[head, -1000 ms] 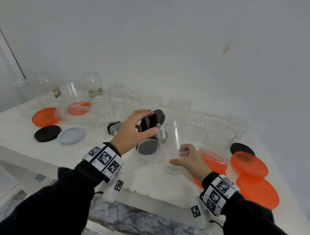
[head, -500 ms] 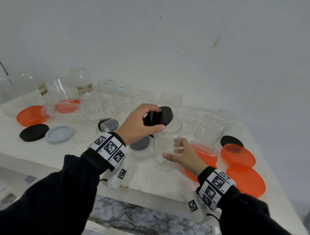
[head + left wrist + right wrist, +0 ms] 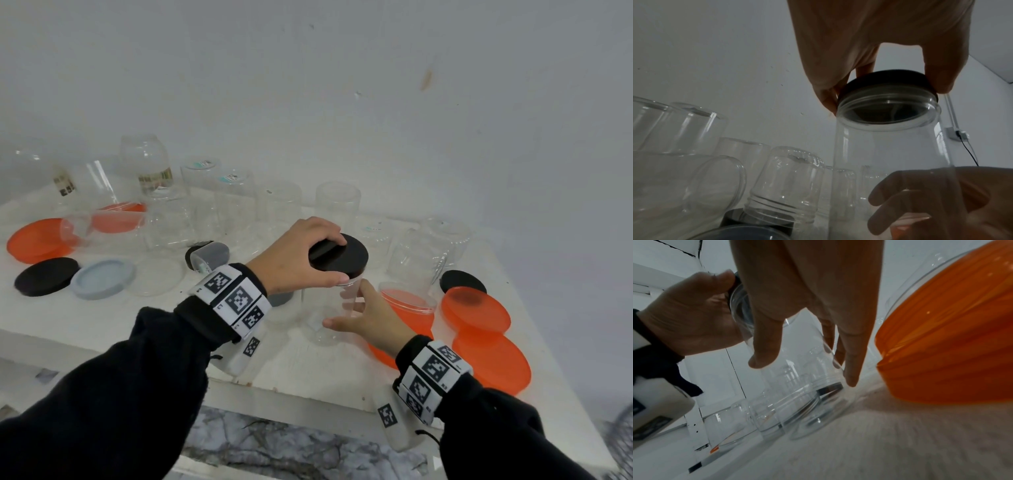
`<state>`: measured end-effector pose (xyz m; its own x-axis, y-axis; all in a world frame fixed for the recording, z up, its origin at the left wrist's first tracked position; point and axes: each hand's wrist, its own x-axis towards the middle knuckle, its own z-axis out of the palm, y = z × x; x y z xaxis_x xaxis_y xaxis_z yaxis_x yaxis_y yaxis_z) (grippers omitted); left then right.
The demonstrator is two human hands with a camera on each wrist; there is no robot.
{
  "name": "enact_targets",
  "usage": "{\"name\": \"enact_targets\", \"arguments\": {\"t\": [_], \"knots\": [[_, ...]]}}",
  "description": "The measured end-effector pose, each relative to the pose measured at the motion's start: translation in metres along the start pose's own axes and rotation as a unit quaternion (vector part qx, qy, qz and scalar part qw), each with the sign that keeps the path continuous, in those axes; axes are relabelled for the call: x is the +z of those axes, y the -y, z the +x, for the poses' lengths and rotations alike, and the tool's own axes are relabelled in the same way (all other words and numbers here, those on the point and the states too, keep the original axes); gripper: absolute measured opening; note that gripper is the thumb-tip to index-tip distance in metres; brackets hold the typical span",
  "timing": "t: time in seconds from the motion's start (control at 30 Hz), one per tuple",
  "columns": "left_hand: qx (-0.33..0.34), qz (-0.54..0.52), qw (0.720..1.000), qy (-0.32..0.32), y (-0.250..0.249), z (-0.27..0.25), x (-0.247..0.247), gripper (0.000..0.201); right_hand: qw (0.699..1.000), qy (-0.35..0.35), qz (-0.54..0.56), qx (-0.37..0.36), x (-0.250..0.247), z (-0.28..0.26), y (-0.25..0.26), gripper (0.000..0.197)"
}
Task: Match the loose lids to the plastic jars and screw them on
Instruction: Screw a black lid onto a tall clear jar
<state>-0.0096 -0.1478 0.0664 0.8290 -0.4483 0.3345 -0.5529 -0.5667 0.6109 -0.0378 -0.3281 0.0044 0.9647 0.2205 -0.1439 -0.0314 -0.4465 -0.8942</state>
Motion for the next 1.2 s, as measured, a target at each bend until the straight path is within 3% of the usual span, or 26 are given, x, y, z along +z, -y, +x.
{"name": "enact_targets", "arguments": {"t": [0.17,0.33,0.43,0.73,0.83,1.03,1.2], "knots": [[-0.010,-0.036,0.999,0.000,0.003,-0.004,0.004,0.067,1.000,0.010,-0.018,0.004,0.000,0.000,-0.001,0.072],[-0.093,-0.141,0.986,-0.002,0.018,-0.022,0.011,0.115,0.996,0.043,-0.080,-0.015,-0.031,-0.010,0.025,0.105],[-0.127,-0.180,0.975,-0.014,0.025,-0.033,0.017,0.128,0.989,0.012,-0.126,-0.079,-0.054,-0.015,0.060,0.104],[-0.133,-0.276,0.949,-0.074,0.014,-0.023,0.041,0.089,0.896,0.132,-0.393,-0.158,-0.053,0.011,0.116,0.079],[-0.134,-0.274,0.949,-0.077,0.013,-0.020,0.042,0.089,0.865,0.155,-0.449,-0.161,-0.051,0.015,0.126,0.075],[-0.139,-0.256,0.954,-0.075,0.008,-0.021,0.039,0.072,0.823,0.204,-0.508,-0.152,-0.047,0.019,0.138,0.081],[-0.141,-0.251,0.956,-0.064,0.006,-0.022,0.037,0.057,0.818,0.242,-0.497,-0.158,-0.049,0.019,0.141,0.078]]}}
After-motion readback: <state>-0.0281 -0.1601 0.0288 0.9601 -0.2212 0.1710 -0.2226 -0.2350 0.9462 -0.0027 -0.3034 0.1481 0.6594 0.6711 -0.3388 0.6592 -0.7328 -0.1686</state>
